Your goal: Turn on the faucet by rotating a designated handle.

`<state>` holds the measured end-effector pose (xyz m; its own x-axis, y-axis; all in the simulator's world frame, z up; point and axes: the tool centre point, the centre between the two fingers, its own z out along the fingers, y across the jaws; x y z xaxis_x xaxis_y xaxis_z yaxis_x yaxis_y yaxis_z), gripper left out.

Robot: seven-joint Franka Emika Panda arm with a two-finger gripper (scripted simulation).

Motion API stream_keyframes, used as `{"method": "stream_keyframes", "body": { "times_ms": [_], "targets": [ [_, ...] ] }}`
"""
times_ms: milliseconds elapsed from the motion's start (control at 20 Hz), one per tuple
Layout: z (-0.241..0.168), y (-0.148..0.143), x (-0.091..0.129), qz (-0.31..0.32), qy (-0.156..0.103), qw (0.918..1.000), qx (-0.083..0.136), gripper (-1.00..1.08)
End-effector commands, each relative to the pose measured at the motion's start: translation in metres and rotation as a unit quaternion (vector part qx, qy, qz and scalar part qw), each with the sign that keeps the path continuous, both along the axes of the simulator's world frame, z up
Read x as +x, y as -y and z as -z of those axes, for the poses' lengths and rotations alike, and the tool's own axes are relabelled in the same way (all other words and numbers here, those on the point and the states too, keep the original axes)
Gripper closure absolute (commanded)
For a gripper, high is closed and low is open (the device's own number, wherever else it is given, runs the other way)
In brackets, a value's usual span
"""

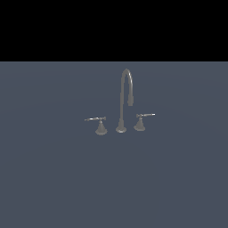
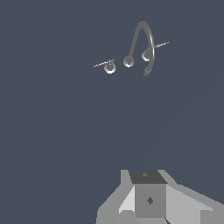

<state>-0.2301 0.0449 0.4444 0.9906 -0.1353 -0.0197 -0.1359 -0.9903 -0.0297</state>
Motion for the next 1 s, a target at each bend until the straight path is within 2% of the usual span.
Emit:
{"method": "stream_keyframes", "body": {
  "times_ms": [0, 450, 950],
  "targets": [
    [0.015, -0.009, 0.007, 0.026, 0.000, 0.9997, -0.001, 1.08],
    [0.074, -0.040, 0.041, 0.124, -0.001, 0.9922, -0.002, 1.08],
    [0.139, -0.065, 0.084, 0.230, -0.002, 0.9732, -0.004, 1.08]
  ]
}}
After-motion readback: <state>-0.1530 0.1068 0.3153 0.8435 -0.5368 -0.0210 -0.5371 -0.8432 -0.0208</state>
